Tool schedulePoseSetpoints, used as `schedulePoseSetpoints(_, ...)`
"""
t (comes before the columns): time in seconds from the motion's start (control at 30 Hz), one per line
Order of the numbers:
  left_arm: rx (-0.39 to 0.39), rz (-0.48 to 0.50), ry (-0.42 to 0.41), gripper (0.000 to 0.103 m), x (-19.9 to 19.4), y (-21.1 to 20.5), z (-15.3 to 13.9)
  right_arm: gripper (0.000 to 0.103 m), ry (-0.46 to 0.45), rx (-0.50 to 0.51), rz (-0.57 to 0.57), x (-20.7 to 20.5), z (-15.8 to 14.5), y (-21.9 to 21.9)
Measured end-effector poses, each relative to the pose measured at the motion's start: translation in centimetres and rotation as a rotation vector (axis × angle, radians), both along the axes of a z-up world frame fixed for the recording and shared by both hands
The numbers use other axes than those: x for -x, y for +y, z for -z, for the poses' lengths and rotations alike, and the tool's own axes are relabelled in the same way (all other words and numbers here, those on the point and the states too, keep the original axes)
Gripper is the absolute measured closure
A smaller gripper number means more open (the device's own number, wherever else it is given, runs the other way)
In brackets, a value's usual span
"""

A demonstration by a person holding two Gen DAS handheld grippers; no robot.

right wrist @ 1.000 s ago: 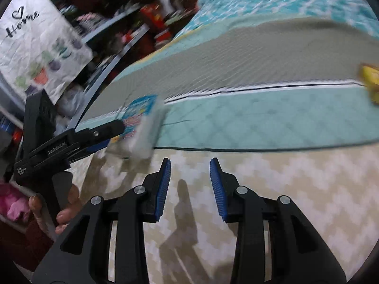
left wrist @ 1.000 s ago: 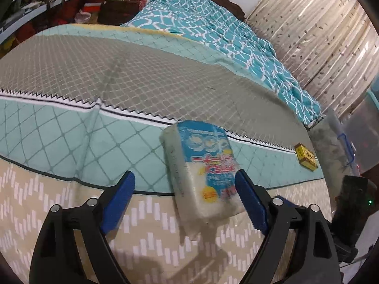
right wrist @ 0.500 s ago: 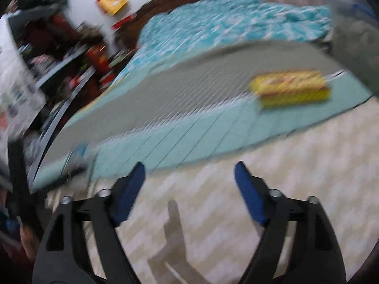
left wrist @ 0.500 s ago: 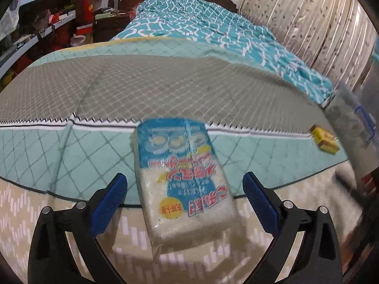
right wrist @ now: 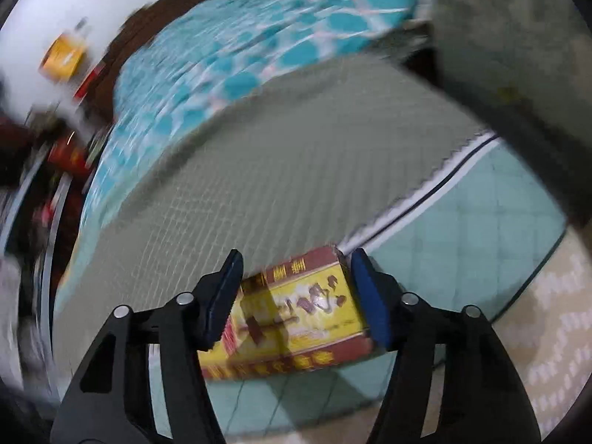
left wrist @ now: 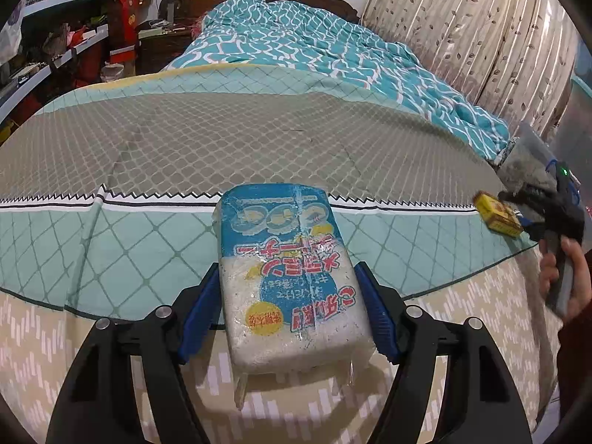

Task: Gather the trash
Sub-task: 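Set the tissue pack and yellow box down on the bed and open both grippers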

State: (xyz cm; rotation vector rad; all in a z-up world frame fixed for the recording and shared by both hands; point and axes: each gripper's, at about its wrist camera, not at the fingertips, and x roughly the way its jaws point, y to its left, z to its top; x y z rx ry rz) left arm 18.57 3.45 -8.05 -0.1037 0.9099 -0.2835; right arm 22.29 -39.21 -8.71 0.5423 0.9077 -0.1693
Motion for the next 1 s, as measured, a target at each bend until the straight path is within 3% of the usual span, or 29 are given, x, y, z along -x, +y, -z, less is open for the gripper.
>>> schedulePoseSetpoints(0.23,-0.001,0.037,0.000,0.035,0.1,-0.1,-0.1,0.041,-0.085,-0.057,-0.308,9.4,0.1,10.8)
schedulePoseSetpoints(0.3,-0.007,0.054,-0.001,0.034,0.2,-0.4,-0.1,0.041,-0.112,-0.042,-0.350,11.7,-0.2,13.2)
schedulePoseSetpoints(0.4,-0.014,0.070,-0.002,0.033,0.2,-0.8,-0.2,0.035,-0.149,0.023,-0.320,14.1,-0.5,13.9)
schedulePoseSetpoints(0.57,-0.010,0.092,-0.007,0.029,0.5,-1.3,0.0,0.031,-0.164,-0.052,-0.219,15.7,0.6,11.8)
schedulePoseSetpoints(0.7,-0.005,0.086,-0.009,0.029,0.5,-1.4,0.0,0.025,-0.168,-0.022,-0.211,16.0,0.4,12.1)
schedulePoseSetpoints(0.83,0.001,0.077,-0.009,0.028,0.6,-1.4,0.0,0.018,-0.166,0.054,-0.245,14.9,-0.3,13.2)
schedulePoseSetpoints(1.0,0.011,0.073,-0.006,0.025,0.5,-1.1,0.0,0.007,-0.158,0.265,-0.273,13.0,-1.7,15.1)
